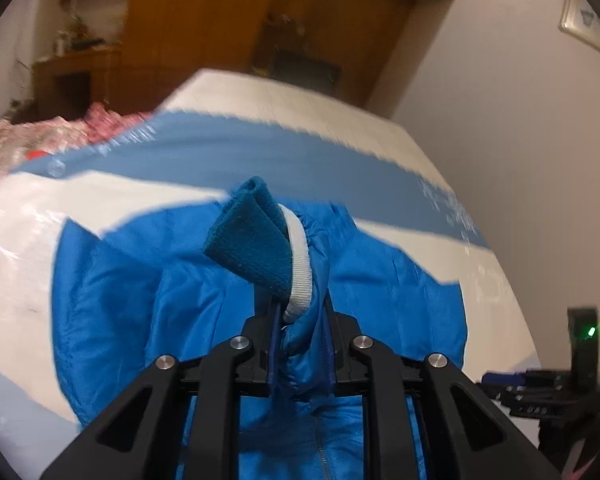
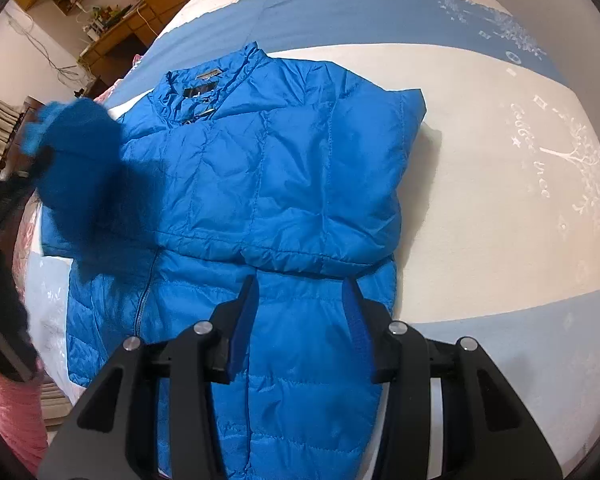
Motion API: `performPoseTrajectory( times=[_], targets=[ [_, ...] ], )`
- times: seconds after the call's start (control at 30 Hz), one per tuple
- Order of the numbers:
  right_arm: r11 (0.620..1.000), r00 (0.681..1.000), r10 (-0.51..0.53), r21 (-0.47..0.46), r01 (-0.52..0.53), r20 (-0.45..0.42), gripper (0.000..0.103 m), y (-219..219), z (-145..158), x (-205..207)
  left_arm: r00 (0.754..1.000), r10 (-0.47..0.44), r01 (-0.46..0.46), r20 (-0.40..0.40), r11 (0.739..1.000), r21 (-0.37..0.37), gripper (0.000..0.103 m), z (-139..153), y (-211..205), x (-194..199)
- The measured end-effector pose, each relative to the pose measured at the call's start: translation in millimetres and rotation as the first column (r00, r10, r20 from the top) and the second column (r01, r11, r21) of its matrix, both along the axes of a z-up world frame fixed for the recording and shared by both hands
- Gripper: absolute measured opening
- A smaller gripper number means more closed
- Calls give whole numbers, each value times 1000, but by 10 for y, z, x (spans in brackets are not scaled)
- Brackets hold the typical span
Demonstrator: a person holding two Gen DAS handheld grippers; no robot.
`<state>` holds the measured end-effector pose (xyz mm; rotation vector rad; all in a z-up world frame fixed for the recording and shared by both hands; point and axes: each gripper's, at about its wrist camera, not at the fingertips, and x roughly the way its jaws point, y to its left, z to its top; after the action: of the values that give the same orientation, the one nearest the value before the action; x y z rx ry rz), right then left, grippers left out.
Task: Fold large clothes
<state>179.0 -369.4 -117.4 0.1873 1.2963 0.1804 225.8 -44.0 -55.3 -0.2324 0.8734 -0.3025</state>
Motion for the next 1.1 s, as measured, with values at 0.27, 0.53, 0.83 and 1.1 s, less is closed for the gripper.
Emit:
performPoseTrajectory(
  times=[0.27, 0.53, 0.83, 1.1],
  targets=[
    [999, 1000, 17, 27, -17, 2, 51, 104, 4, 134, 972, -210, 207, -104, 977, -39, 28, -372, -224, -170],
    [994, 999, 45, 98, -47, 22, 56, 294, 84, 348, 981, -184, 181, -59, 982, -58, 41, -114, 326, -419],
    [996, 993, -4, 91, 15, -119, 66, 305, -356, 688, 992, 16, -10, -123, 999, 46, 41, -380, 851, -340],
    [980, 993, 45, 198, -23, -106, 16, 402, -466, 838, 993, 37, -26, -113, 995, 92, 41, -360, 843, -203]
  ],
)
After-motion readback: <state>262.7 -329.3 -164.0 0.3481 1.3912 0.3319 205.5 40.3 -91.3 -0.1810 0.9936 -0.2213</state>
